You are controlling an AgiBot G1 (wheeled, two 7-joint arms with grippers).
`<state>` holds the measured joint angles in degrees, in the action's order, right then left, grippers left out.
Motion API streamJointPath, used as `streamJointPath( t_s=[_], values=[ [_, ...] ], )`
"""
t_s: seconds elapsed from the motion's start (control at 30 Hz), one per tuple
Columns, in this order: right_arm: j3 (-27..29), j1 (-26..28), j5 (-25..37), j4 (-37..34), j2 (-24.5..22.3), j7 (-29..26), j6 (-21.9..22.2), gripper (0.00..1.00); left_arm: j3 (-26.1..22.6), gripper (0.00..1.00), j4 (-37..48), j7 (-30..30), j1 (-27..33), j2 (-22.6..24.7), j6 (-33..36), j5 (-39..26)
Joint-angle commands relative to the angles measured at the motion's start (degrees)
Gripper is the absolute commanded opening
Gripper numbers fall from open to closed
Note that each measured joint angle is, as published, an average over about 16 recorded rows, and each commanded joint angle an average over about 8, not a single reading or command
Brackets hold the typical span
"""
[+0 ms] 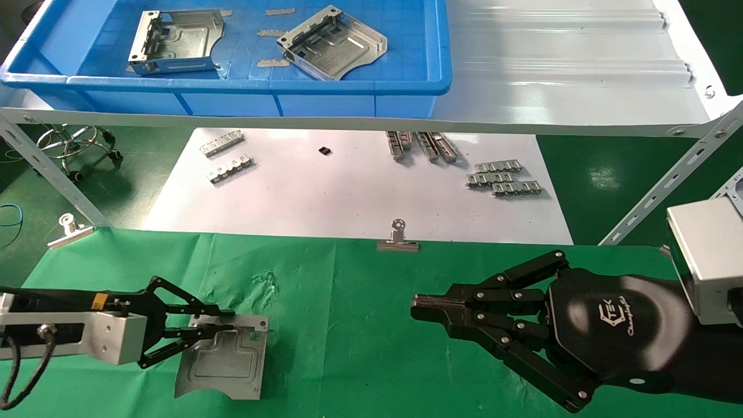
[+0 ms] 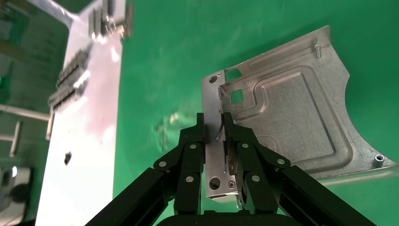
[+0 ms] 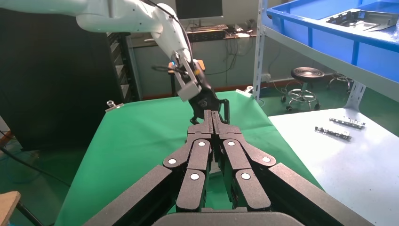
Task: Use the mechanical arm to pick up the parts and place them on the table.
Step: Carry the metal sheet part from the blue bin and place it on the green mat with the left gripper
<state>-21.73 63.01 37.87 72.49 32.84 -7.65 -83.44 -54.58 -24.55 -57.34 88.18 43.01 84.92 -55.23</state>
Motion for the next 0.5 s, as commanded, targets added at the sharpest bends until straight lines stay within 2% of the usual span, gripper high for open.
streamJointPath(
  t_s=[0.03, 0.33, 0.37, 0.4, 0.5],
  values=[
    [0.0, 0.0, 0.0, 0.0, 0.0, 0.0, 0.0, 0.0, 0.02, 0.0, 1.91, -1.34, -0.09, 0.87, -1.02, -0.25],
    [0.0, 0.0, 0.0, 0.0, 0.0, 0.0, 0.0, 0.0, 0.95, 0.0, 7.26, -6.97, -0.54, 3.85, -2.03, 0.81],
    [-0.01, 0.0, 0.0, 0.0, 0.0, 0.0, 0.0, 0.0, 0.96, 0.02, 7.74, -7.52, -0.54, 4.11, -1.98, 0.8],
    [-0.01, 0.0, 0.0, 0.0, 0.0, 0.0, 0.0, 0.0, 0.95, 0.1, 8.22, -8.04, -0.52, 4.36, -1.94, 0.76],
    [-0.01, 0.0, 0.0, 0.0, 0.0, 0.0, 0.0, 0.0, 0.78, 0.47, 9.64, -9.21, -0.3, 5.03, -1.78, 0.42]
  ],
)
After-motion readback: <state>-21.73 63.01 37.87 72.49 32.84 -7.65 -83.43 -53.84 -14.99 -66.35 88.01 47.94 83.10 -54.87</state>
